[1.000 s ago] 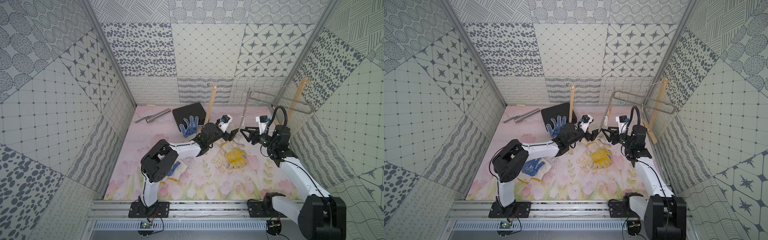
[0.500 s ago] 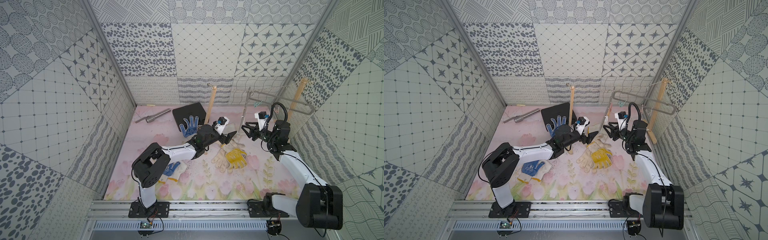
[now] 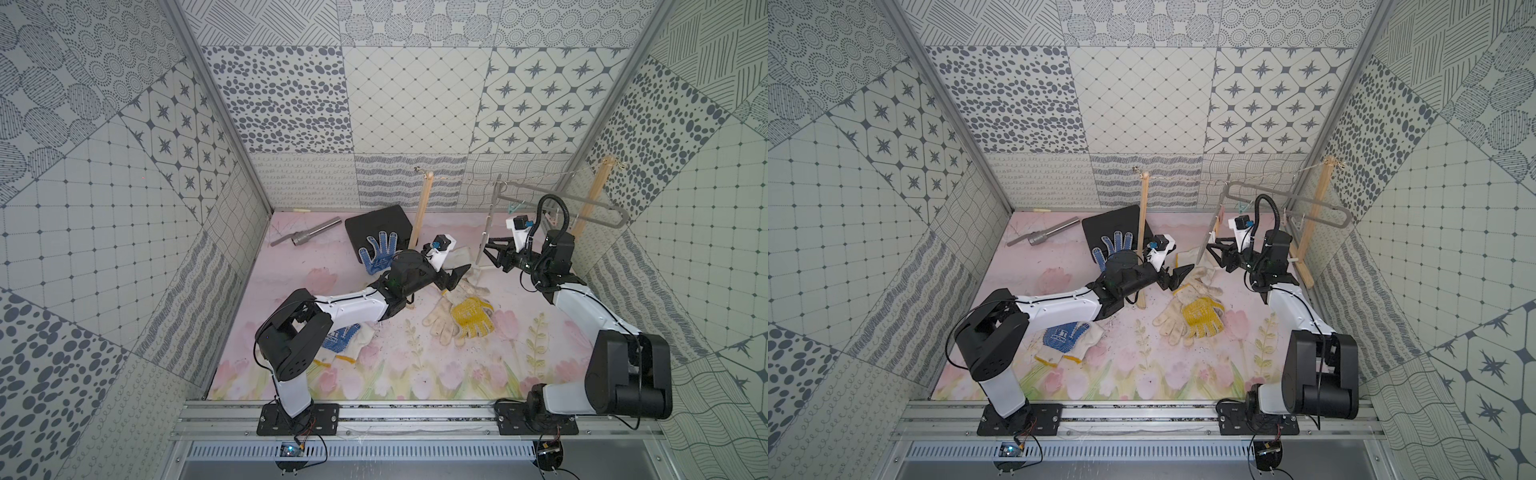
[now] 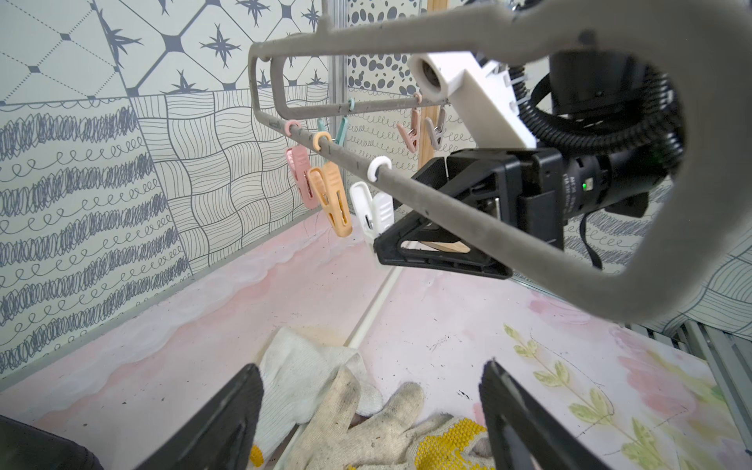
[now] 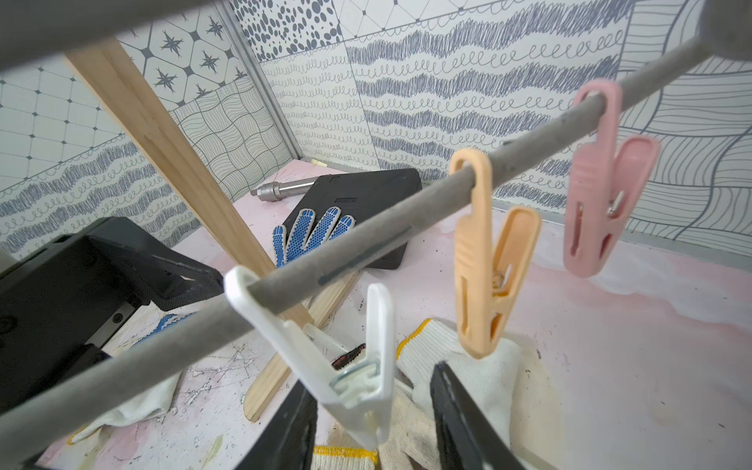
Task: Clip the gloves onto a hanger to dry
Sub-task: Open the clamp at the hanger.
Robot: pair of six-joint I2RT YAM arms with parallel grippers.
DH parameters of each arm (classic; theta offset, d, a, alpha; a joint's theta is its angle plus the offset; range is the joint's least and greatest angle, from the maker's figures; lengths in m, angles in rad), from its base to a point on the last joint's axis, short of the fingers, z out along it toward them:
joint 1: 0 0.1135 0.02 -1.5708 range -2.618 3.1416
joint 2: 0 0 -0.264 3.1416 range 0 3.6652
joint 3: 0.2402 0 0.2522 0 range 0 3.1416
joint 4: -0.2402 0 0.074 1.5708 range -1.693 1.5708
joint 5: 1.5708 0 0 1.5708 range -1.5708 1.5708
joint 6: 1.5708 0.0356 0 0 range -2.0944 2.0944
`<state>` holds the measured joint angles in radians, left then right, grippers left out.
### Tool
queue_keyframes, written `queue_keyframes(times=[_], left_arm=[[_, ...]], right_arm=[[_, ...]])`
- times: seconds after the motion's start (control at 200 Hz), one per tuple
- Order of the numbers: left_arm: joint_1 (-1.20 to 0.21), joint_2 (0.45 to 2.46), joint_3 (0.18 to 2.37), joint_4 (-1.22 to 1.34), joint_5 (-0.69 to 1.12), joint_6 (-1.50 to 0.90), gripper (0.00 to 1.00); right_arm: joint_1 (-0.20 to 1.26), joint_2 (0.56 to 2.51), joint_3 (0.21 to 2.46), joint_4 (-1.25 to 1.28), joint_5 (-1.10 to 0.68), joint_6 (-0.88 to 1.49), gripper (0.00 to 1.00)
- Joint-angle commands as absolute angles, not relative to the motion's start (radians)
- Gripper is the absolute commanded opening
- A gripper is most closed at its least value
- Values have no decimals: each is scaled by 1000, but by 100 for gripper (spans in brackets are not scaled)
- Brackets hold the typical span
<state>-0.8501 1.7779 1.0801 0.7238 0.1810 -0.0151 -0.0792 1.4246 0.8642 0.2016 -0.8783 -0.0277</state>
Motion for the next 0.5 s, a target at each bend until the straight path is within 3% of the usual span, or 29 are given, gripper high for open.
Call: queue_keyframes(times=[0.0,0.245,0.495], left_arm=[[-824,1759,1086,706,241,-18,86],[-776,1746,1101,646,352,-42,85],[-701,1758,1138,647,588,-148,83]], right_arm=[[-81,1455,895,290,-945,-55,46],[-83,1510,898,365,-1017,-54,39],[-83,1521,850,503,-1044,27,31]])
